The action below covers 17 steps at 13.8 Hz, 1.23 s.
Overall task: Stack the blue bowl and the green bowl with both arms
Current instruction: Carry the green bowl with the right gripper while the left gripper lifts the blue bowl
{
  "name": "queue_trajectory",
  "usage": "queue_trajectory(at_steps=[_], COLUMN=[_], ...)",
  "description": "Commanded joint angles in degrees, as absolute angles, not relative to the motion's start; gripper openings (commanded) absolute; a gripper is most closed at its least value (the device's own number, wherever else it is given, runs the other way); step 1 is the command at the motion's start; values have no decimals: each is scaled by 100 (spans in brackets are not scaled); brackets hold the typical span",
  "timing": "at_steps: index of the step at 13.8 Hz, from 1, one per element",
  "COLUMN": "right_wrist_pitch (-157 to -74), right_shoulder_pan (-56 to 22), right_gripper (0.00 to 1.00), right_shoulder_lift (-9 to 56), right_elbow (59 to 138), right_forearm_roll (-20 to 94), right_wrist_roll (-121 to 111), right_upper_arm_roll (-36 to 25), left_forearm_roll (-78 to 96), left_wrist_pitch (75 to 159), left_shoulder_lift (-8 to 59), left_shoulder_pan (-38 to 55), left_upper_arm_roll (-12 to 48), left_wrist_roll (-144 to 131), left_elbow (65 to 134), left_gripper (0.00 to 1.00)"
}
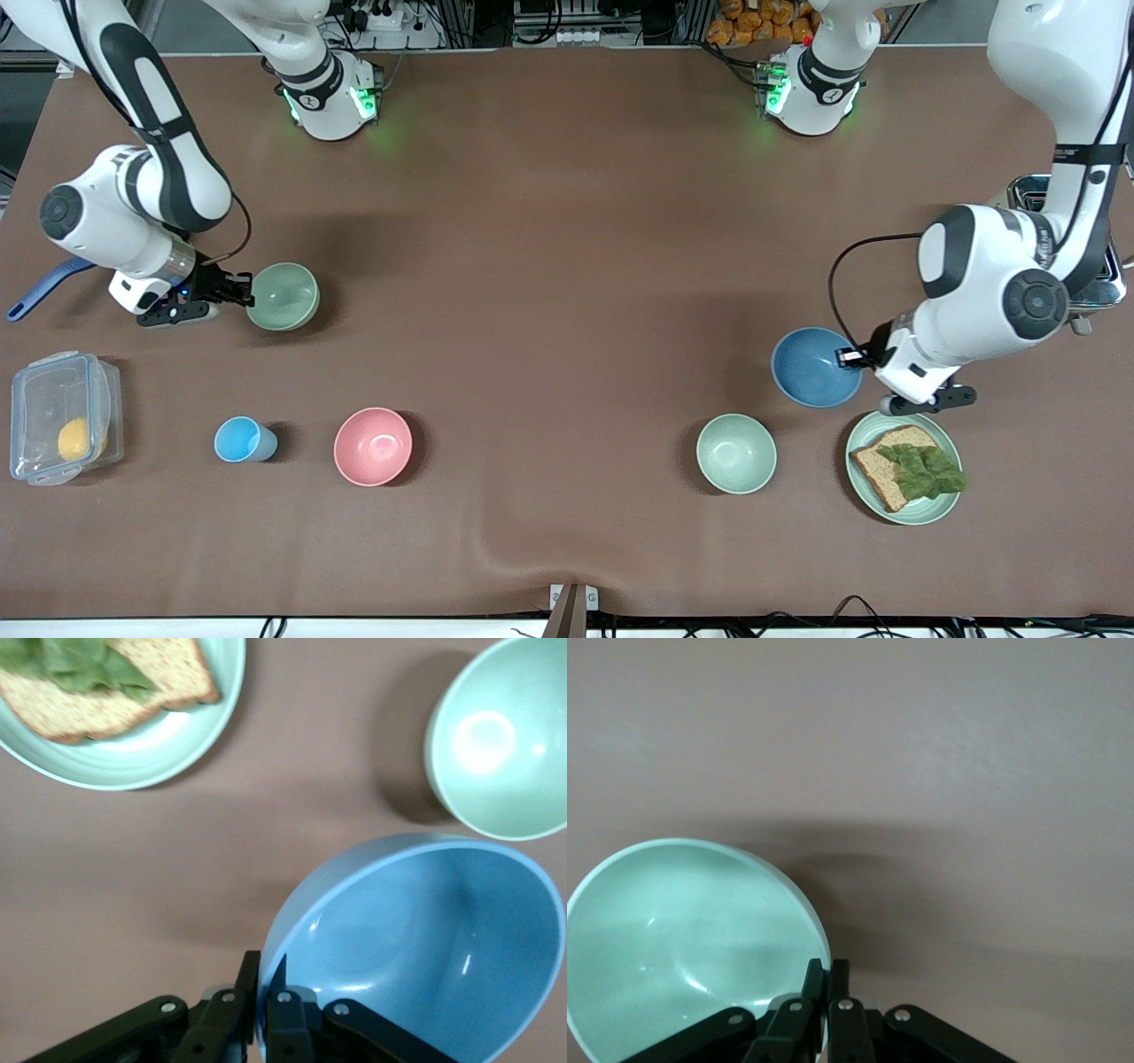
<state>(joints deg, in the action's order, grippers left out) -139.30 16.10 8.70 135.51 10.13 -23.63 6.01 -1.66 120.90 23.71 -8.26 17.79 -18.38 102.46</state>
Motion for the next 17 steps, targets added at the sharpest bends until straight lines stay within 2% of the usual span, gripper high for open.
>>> queue_trajectory(at_steps=[1, 9, 15, 17], right_wrist_pitch=[-13369, -13561, -14149, -14465], right_shoulder_pan=[1276, -630, -2256, -2714], right_gripper=[0, 0, 0, 0], right_shoulder_lift=[589, 422, 676, 939], right_elbow=[13290, 13289, 13078, 12965], right_forearm_roll=[1195, 1204, 1195, 1195], right_wrist_roll=[-1699, 1419, 3792, 4523], right_upper_arm_roll=[642, 624, 615, 615], left_forearm_roll=[-53, -53, -53, -53], left_wrist_pitch=[12050, 12032, 12032, 11962], left_shoulder_lift=[2259, 2065, 2057, 1969], left_shoulder_pan=[-853, -861, -861, -879], left_upper_arm_roll=[1968, 2267, 2276, 2285], left_wrist_roll=[-2152, -2637, -2628, -2584], left_elbow=[10327, 10371, 10371, 10502], left_gripper=[0, 0, 0, 0])
